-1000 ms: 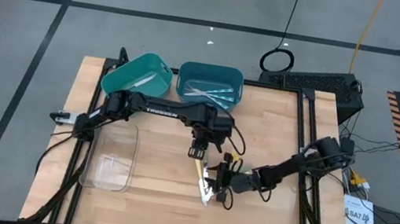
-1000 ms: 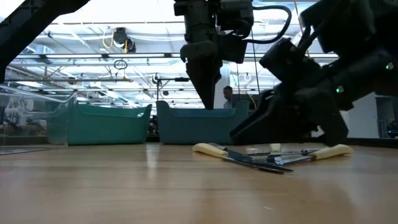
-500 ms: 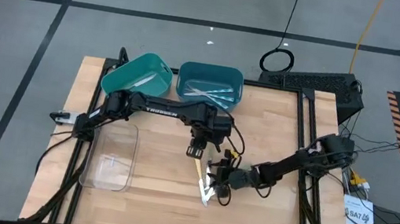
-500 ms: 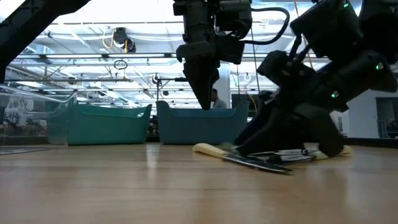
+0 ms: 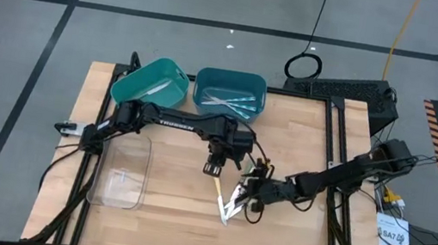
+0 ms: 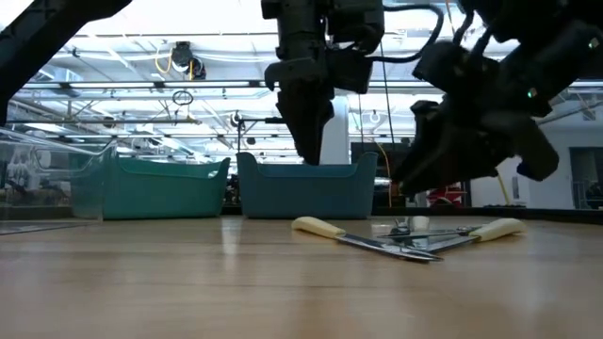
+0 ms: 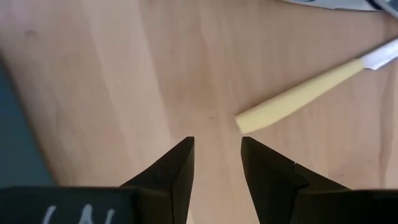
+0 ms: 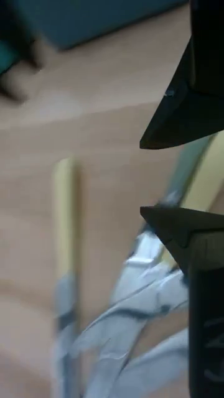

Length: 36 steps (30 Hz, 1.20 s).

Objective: Sort silverware by color (type)
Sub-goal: Put the left green table knife into the green bin

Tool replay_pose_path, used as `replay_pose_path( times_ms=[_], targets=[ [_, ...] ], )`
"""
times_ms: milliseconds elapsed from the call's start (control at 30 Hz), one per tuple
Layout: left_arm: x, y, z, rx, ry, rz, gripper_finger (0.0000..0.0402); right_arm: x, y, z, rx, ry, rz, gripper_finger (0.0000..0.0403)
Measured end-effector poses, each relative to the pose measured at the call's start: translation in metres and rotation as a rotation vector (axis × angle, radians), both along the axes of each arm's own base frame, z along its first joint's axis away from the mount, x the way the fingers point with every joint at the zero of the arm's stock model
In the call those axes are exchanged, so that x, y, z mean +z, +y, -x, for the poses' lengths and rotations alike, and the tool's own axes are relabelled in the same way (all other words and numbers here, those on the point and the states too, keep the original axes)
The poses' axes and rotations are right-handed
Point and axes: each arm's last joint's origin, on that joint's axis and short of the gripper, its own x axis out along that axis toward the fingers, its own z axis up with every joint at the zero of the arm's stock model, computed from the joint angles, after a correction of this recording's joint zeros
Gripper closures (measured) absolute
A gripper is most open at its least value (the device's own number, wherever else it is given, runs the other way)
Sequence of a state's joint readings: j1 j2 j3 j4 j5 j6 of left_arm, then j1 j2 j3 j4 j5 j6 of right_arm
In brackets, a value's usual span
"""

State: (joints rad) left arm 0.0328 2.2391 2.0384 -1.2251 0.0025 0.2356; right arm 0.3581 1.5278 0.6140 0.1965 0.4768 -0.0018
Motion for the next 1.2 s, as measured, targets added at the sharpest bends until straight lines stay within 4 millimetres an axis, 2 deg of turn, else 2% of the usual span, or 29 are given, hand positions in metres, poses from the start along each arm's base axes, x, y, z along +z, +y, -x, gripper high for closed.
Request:
replay_pose_path(
  times_ms=[133, 367, 600, 767, 867, 1000, 1100, 1200],
  targets=[
    [0.0, -0.009, 0.0, -0.027, -0.002, -0.001, 0.0261, -0.006, -0.008, 0.005, -0.045, 0.084, 0.039, 0.025],
    [0.0, -0.016, -0.003, -0.027, -0.031, -0.002, 0.0261, -0.009, -0.021, 0.003, -0.095, 0.114, 0.052, 0.025],
    [0.0, -0.02, -0.003, -0.025, -0.029, 0.0, 0.0261, -0.014, -0.025, 0.014, -0.159, 0.23, 0.062, 0.025],
    [0.0, -0.021, -0.003, -0.034, -0.032, 0.002, 0.0261, -0.007, -0.024, 0.028, -0.181, 0.292, 0.023, 0.025],
    [0.001, -0.021, -0.004, -0.035, -0.036, 0.002, 0.0261, 0.001, -0.024, 0.033, -0.173, 0.274, 0.009, 0.025],
    [0.001, -0.02, -0.007, -0.047, -0.071, -0.001, 0.0261, 0.01, -0.027, 0.024, -0.187, 0.148, 0.07, 0.025],
    [0.001, -0.02, -0.008, -0.051, -0.083, -0.001, 0.0261, 0.003, -0.03, 0.017, -0.182, 0.112, 0.081, 0.025],
    [0.001, -0.021, -0.008, -0.044, -0.079, 0.0, 0.0261, -0.006, -0.032, 0.015, -0.186, 0.148, 0.099, 0.025]
  ],
)
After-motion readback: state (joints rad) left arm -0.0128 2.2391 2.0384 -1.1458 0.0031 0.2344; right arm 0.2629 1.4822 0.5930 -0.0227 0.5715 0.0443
